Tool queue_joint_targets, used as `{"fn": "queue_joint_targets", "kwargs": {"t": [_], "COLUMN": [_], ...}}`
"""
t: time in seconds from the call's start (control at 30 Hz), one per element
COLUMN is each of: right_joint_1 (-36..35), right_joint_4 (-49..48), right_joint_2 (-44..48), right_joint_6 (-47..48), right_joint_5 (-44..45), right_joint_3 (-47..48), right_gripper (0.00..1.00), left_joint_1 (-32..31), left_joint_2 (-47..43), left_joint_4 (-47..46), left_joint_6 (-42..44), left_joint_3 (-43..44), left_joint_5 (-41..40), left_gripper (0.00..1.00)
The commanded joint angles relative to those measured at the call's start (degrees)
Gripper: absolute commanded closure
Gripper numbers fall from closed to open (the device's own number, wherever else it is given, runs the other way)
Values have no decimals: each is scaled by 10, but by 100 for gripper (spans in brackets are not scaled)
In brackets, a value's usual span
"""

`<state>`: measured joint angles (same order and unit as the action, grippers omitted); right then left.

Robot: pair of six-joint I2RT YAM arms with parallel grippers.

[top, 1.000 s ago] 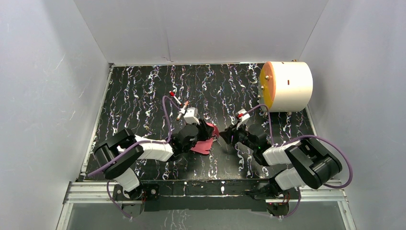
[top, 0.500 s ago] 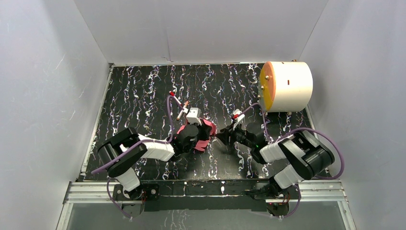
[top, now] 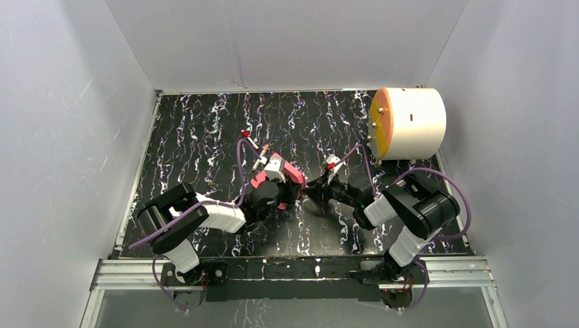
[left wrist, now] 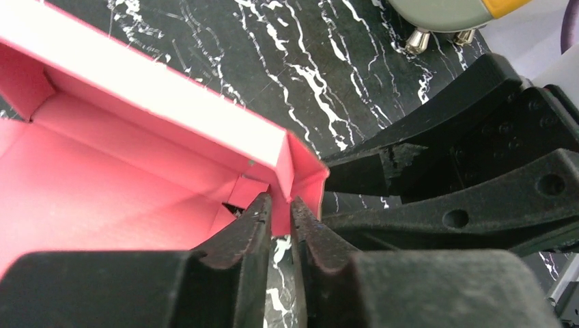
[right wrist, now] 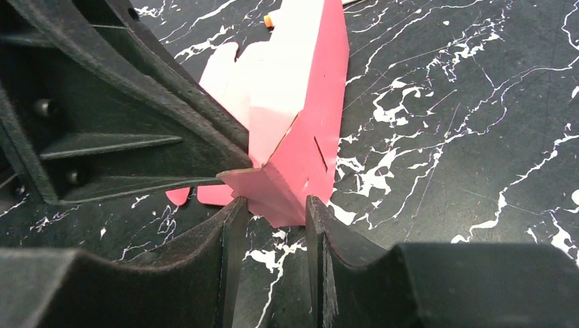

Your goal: Fold the paper box

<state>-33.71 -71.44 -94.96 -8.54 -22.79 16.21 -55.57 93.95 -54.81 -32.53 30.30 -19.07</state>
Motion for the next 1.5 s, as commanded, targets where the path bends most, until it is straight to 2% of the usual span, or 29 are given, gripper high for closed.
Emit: {"fn": "queue_joint_targets", "kwargs": {"t": [0.0,0.1,0.2,0.27,0.4,0.6,0.77,1.13,1.3,1.47], "right_joint_1": [4,3,4,3,4,4,4,4,3,4], "right_joint_4": [-63,-61,-61,-61,-62,-57,-64,-72,-73,-76], "right_joint_2": [-8,-7,-8,-9,-8,-4,-3,3,2,2], "right_joint_6": [22,25,28,30,36,45,45,52,52,52], "right_joint_5": [-10,-10,-13,-17,-24,-25,-20,-19,-19,-18], "right_joint_3": [8,8,9,10,9,8,3,-7,-7,-7], "right_gripper": [55,55,55,55,56,55,55,55,55,55], "left_joint_1": [3,12,39,81,151,190,207,233,239,239], "left_joint_2": [-55,-96,-134,-149,-151,-126,-78,43,53,30], "left_joint_4": [-19,-16,2,4,4,1,-5,-131,-157,-171], "left_joint_6": [-3,-16,-57,-99,-195,-285,-332,-423,-438,-444], "left_joint_3": [-29,-48,-62,-73,-79,-66,-45,-21,-19,-44], "left_joint_5": [-11,-3,35,76,161,210,223,267,270,267], "left_gripper": [80,66,59,55,50,45,45,65,65,61]}}
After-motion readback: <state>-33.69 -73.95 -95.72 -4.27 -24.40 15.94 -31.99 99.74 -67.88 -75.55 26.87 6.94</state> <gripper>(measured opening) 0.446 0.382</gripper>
